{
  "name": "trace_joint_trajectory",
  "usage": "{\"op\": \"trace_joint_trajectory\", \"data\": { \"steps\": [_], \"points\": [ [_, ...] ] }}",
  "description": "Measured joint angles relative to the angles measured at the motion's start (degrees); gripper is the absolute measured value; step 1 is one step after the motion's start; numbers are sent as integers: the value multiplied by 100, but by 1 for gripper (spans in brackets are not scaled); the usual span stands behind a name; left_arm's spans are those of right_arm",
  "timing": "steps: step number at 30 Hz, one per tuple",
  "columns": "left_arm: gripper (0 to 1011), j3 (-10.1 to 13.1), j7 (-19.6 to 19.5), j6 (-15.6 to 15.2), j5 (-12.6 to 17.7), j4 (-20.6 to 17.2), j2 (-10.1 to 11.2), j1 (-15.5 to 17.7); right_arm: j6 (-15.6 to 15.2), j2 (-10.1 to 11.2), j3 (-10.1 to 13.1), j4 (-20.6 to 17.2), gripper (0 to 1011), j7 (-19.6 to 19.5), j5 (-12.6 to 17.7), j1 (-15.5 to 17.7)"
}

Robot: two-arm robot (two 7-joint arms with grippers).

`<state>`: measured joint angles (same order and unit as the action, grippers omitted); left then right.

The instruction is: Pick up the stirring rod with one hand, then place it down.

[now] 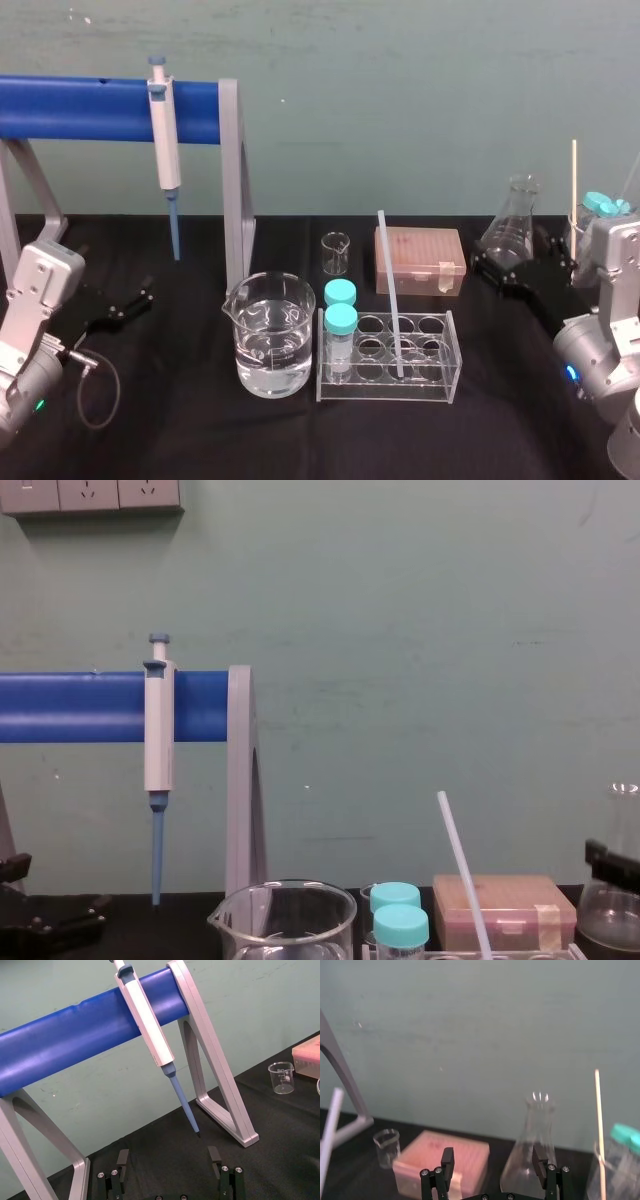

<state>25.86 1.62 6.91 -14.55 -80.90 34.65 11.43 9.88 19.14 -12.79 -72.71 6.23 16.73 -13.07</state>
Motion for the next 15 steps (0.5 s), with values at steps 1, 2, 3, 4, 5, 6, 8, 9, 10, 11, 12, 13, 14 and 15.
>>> {"op": "trace_joint_trajectory", "data": {
  "steps": [1,2,3,4,5,6,8,9,10,11,12,13,14,15],
  "points": [
    [1000,0,0,0,0,0,0,0,-43,-9,3,20,1000,-10,-14,3],
    [1000,0,0,0,0,0,0,0,-94,-19,5,45,1000,-18,-27,6],
    [1000,0,0,0,0,0,0,0,-127,-25,6,61,1000,-23,-39,7],
    [1000,0,0,0,0,0,0,0,-153,-28,8,73,1000,-27,-48,9],
    [1000,0,0,0,0,0,0,0,-150,-27,8,72,1000,-27,-49,9],
    [1000,0,0,0,0,0,0,0,-149,-27,9,72,1000,-27,-49,9],
    [1000,0,0,0,0,0,0,0,-143,-25,9,70,1000,-26,-48,9],
    [1000,0,0,0,0,0,0,0,-140,-24,9,69,1000,-25,-48,9],
    [1000,0,0,0,0,0,0,0,-132,-24,9,67,1000,-25,-46,9],
    [1000,0,0,0,0,0,0,0,-128,-24,9,66,1000,-24,-45,9],
    [1000,0,0,0,0,0,0,0,-124,-23,9,64,1000,-24,-44,9],
    [1000,0,0,0,0,0,0,0,-118,-23,8,62,1000,-23,-40,9],
    [1000,0,0,0,0,0,0,0,-115,-22,8,61,1000,-22,-39,8],
    [1000,0,0,0,0,0,0,0,-112,-22,8,60,1000,-22,-38,8]
  ]
}}
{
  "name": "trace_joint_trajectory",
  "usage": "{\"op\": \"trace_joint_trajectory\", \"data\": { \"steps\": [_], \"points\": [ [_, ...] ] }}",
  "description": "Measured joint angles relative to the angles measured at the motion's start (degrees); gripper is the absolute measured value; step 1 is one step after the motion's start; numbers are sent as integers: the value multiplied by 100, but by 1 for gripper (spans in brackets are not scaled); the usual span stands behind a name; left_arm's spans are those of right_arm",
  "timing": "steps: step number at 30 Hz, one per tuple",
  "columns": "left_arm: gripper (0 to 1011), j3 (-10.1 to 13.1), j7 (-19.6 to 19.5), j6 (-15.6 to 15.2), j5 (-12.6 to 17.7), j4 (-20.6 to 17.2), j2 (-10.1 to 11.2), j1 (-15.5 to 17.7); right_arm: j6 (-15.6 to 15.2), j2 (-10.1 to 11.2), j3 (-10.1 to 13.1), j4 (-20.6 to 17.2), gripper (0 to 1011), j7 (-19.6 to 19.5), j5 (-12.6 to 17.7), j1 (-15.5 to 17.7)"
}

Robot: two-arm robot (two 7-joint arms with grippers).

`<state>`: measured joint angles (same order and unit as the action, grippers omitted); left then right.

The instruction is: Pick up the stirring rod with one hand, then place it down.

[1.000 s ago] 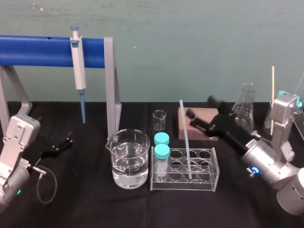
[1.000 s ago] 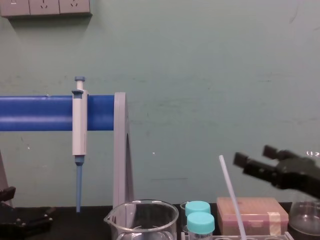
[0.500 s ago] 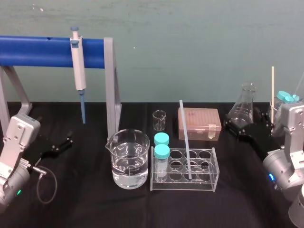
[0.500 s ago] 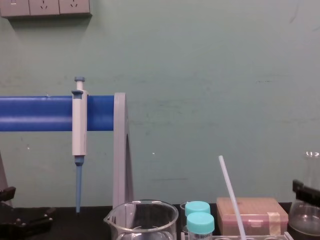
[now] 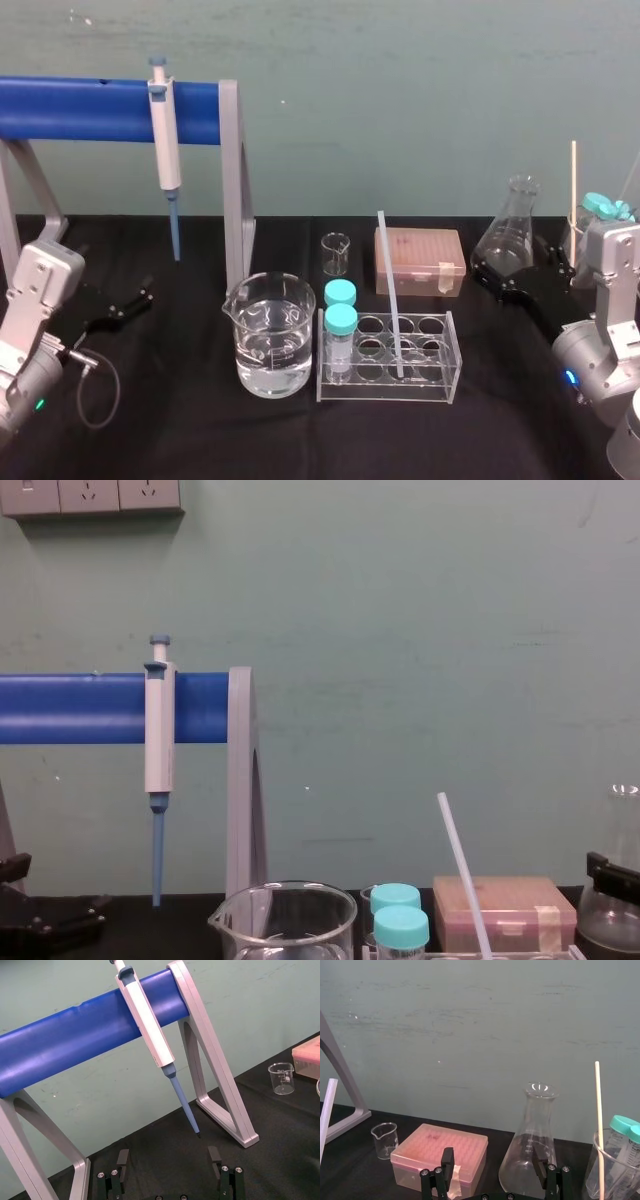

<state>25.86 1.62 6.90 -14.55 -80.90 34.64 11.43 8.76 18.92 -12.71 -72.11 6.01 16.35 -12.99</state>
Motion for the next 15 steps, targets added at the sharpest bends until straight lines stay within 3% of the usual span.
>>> {"op": "trace_joint_trajectory", "data": {
  "steps": [15],
  "points": [
    [1000,0,0,0,0,0,0,0,25,7,-7,-14,1000,5,14,-7]
  ]
}}
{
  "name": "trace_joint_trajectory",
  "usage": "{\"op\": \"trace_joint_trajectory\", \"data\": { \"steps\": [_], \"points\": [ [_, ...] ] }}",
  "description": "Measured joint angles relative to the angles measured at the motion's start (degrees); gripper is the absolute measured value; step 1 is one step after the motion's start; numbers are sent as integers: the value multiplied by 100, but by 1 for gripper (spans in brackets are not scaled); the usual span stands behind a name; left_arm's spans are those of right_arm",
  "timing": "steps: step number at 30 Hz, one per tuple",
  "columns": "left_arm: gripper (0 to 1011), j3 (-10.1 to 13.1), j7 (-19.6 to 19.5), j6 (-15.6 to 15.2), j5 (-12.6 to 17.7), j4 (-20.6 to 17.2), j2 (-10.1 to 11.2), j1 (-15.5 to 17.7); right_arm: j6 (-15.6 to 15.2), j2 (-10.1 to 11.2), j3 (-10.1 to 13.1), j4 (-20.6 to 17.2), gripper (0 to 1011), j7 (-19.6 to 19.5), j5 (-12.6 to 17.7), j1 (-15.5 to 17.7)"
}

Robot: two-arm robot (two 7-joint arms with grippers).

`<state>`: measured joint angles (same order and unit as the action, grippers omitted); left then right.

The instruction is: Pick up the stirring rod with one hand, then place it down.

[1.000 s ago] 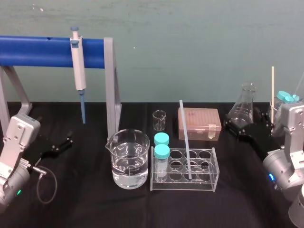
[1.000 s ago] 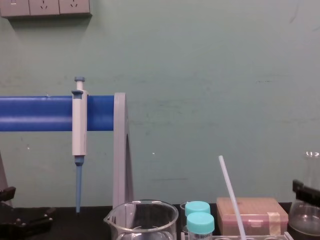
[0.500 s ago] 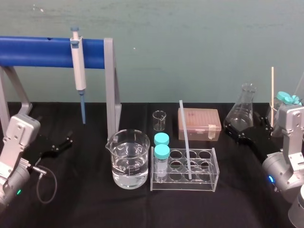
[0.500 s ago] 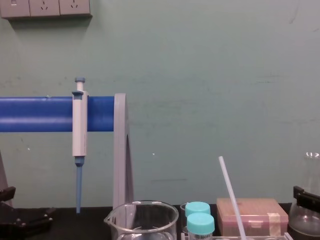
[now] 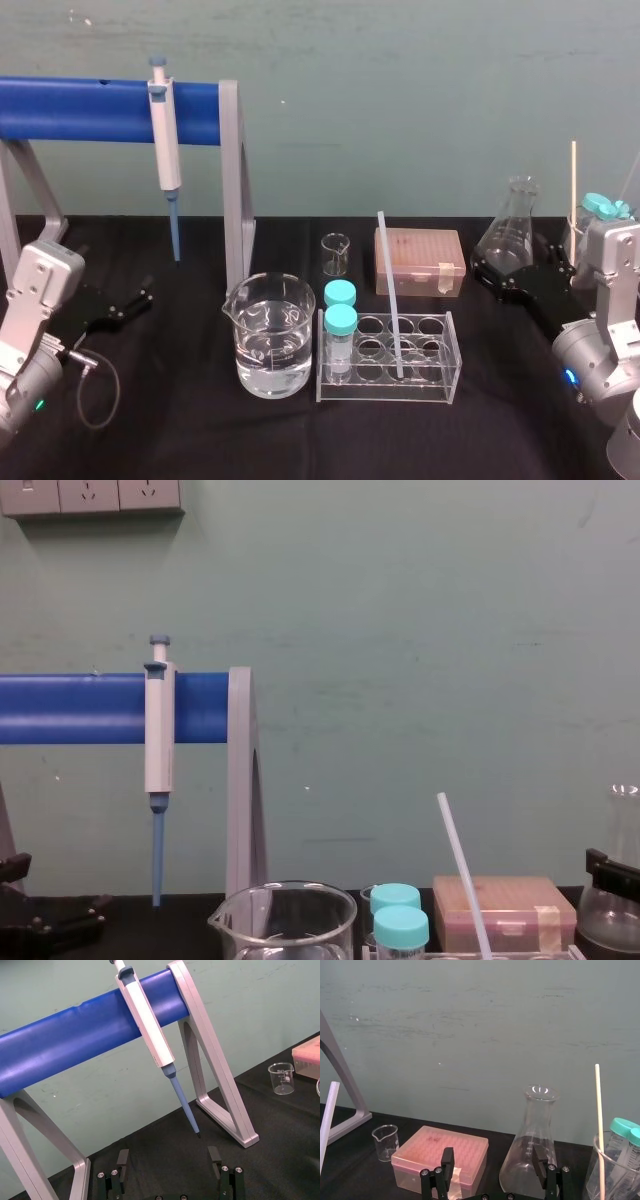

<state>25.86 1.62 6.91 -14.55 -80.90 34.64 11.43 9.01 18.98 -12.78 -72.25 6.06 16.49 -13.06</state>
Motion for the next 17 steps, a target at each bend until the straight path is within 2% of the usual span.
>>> {"op": "trace_joint_trajectory", "data": {
  "steps": [17],
  "points": [
    [1000,0,0,0,0,0,0,0,9,0,-1,-3,1000,9,6,0]
  ]
}}
